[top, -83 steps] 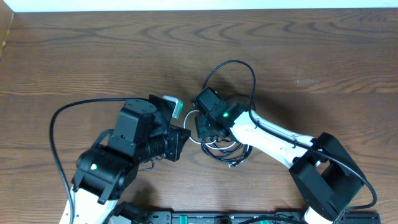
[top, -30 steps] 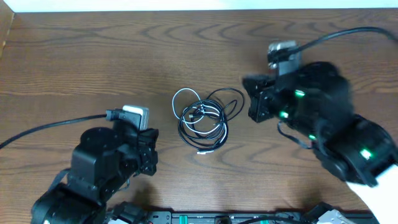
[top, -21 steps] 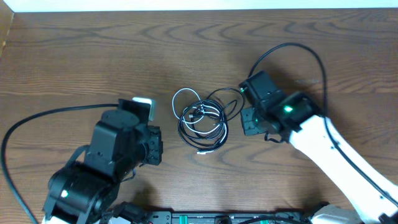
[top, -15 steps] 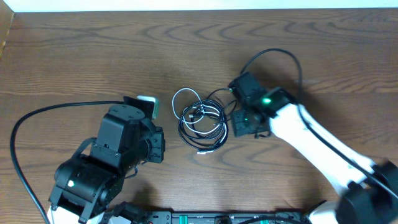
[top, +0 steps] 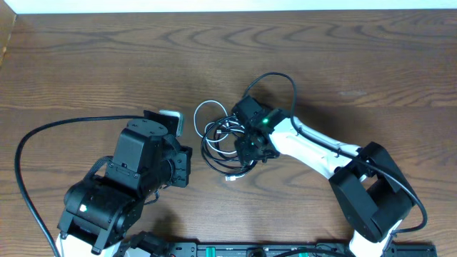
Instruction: Untangle cables
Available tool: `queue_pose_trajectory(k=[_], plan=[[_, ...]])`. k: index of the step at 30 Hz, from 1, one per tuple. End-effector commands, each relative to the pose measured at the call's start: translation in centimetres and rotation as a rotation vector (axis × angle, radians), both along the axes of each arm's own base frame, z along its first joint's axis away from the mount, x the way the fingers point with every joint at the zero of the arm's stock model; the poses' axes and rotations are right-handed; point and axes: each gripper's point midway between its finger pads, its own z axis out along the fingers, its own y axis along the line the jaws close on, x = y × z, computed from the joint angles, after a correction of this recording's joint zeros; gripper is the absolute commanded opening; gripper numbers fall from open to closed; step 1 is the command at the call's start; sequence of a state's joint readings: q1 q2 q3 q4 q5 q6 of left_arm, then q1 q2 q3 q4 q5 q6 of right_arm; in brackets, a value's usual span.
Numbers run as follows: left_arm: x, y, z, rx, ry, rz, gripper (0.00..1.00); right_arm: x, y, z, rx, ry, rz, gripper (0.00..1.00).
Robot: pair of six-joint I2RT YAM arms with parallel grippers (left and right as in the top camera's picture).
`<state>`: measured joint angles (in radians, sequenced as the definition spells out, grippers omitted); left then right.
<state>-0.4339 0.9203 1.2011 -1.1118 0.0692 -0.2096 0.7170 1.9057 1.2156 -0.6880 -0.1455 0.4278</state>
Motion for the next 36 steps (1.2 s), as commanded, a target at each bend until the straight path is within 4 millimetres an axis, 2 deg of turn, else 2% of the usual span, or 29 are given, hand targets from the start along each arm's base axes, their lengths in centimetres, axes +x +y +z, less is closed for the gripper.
queue_pose_trajectory(k=[1, 6, 11, 12, 14, 17, 21, 23, 26, 27, 29, 31, 33, 36], plan=[[-0.1, -0.1, -0.2, 0.003, 0.007, -0.006, 0.36, 0.3, 0.9, -0.1, 0.032, -0.016, 0.015, 0.59], [-0.1, -0.1, -0.2, -0.001, 0.010, 0.001, 0.37, 0.6, 1.6, -1.8, 0.034, -0.006, -0.019, 0.48], [-0.3, -0.2, -0.3, -0.012, 0.018, -0.001, 0.36, 0.1, 1.2, -3.7, -0.001, 0.033, -0.038, 0.36], [-0.3, -0.3, -0.3, -0.015, 0.020, -0.003, 0.36, 0.1, 1.1, -3.8, -0.005, 0.037, -0.039, 0.30], [-0.4, -0.4, -0.3, -0.019, 0.025, -0.008, 0.37, 0.0, 1.1, -3.8, -0.006, 0.039, -0.039, 0.01], [-0.4, -0.3, -0.3, -0.018, 0.025, -0.008, 0.37, 0.2, 0.7, -2.7, -0.011, 0.045, -0.049, 0.01], [-0.4, -0.4, -0.3, -0.019, 0.025, -0.008, 0.37, 2.0, -0.7, 3.2, 0.005, 0.011, -0.052, 0.01], [-0.5, -0.5, -0.3, -0.027, 0.030, -0.015, 0.37, 2.9, -1.1, 7.2, 0.041, -0.046, -0.025, 0.01], [-0.9, -1.4, -0.4, -0.065, 0.054, -0.049, 0.35, 3.9, -0.8, 14.0, 0.119, -0.185, 0.066, 0.01], [-1.0, -2.2, -0.5, -0.094, 0.079, -0.078, 0.25, 4.2, -0.5, 18.6, 0.173, -0.301, 0.120, 0.01], [-1.1, -3.4, -0.7, -0.122, 0.100, -0.138, 0.20, 4.2, -0.6, 22.5, 0.220, -0.403, 0.150, 0.01], [-1.3, -4.8, -0.7, -0.153, 0.111, -0.234, 0.20, 3.9, -0.9, 26.1, 0.267, -0.489, 0.149, 0.01], [-1.2, -6.3, -0.6, -0.186, 0.111, -0.324, 0.20, 3.4, -1.2, 28.3, 0.298, -0.542, 0.146, 0.01], [-0.4, -7.5, -0.6, -0.213, 0.108, -0.379, 0.33, 2.6, -1.9, 29.6, 0.312, -0.564, 0.145, 0.01]])
